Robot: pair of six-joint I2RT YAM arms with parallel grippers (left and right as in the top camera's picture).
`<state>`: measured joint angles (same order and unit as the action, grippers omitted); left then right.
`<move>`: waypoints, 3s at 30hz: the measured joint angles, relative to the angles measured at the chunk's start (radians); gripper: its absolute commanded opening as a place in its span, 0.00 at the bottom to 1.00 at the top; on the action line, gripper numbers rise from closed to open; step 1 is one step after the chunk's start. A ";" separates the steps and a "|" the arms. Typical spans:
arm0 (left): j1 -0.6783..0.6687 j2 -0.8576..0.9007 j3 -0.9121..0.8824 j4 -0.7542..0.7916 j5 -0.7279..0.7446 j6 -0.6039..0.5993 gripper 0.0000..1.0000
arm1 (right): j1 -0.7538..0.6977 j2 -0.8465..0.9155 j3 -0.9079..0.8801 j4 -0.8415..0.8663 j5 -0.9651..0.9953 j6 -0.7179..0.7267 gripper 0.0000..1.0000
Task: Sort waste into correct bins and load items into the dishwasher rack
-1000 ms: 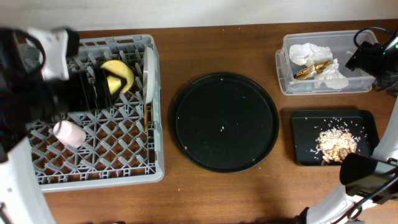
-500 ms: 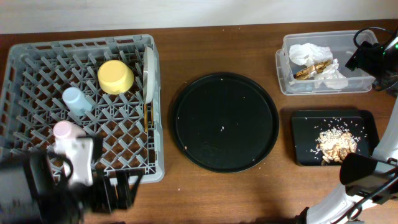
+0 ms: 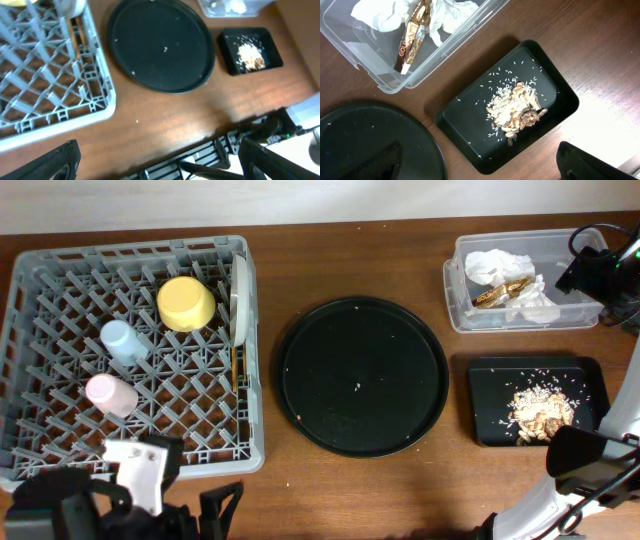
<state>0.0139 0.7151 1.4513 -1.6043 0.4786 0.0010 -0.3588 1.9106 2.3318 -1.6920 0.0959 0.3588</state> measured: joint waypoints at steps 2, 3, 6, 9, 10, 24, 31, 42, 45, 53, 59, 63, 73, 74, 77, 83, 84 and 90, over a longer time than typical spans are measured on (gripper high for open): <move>-0.061 -0.005 -0.046 0.102 -0.016 0.000 0.99 | 0.000 0.000 0.000 0.000 0.000 0.000 0.98; -0.090 -0.015 -0.082 0.164 -0.034 0.000 0.99 | 0.000 0.000 0.000 0.000 0.000 0.000 0.99; -0.141 -0.069 -0.242 0.315 -0.086 0.003 0.99 | 0.000 0.000 0.000 -0.001 0.000 0.000 0.99; -0.146 -0.192 -0.485 0.513 -0.117 0.003 0.99 | 0.000 0.000 0.000 0.001 0.001 -0.001 0.99; -0.146 -0.222 -0.538 0.546 -0.120 0.003 0.99 | 0.000 0.000 0.000 -0.001 -0.001 -0.001 0.99; -0.095 -0.483 -1.080 1.167 -0.140 0.004 0.99 | 0.000 0.000 0.000 0.000 0.000 0.000 0.99; -0.093 -0.571 -1.236 1.442 -0.178 0.003 0.99 | 0.000 0.000 0.000 0.000 0.000 0.000 0.99; -0.075 -0.664 -1.434 1.669 -0.320 -0.069 0.99 | 0.000 0.000 0.000 0.000 0.000 0.000 0.99; -0.047 -0.692 -1.438 1.669 -0.334 -0.073 0.99 | 0.000 0.000 0.000 0.000 0.000 -0.001 0.99; 0.022 -0.702 -1.439 1.540 -0.416 -0.073 0.99 | 0.000 0.000 0.000 0.000 0.000 0.000 0.99; 0.023 -0.701 -1.439 1.528 -0.460 -0.073 0.99 | 0.000 0.000 0.000 0.000 0.000 0.000 0.99; 0.023 -0.701 -1.439 1.528 -0.463 -0.073 0.99 | 0.000 0.000 0.000 0.000 0.000 0.000 0.98; 0.023 -0.701 -1.439 1.526 -0.472 -0.044 0.99 | 0.000 0.000 0.000 0.000 0.000 0.000 0.99; 0.023 -0.701 -1.439 1.526 -0.472 -0.042 0.99 | 0.000 0.000 0.000 0.000 0.000 0.000 0.99; 0.023 -0.701 -1.439 1.526 -0.472 -0.042 0.99 | 0.000 0.000 0.000 0.000 0.000 -0.001 0.99; 0.023 -0.701 -1.439 1.526 -0.472 -0.042 0.99 | 0.000 0.000 0.000 0.000 0.000 0.000 0.99; 0.023 -0.701 -1.439 1.526 -0.472 -0.042 0.99 | 0.000 0.000 0.000 0.000 0.000 0.000 0.99; 0.023 -0.701 -1.439 1.526 -0.472 -0.042 0.99 | 0.000 0.000 0.000 0.000 0.000 0.000 0.99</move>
<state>0.0372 0.0139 0.0120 -0.0780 0.0063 -0.0410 -0.3588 1.9106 2.3318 -1.6924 0.0959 0.3584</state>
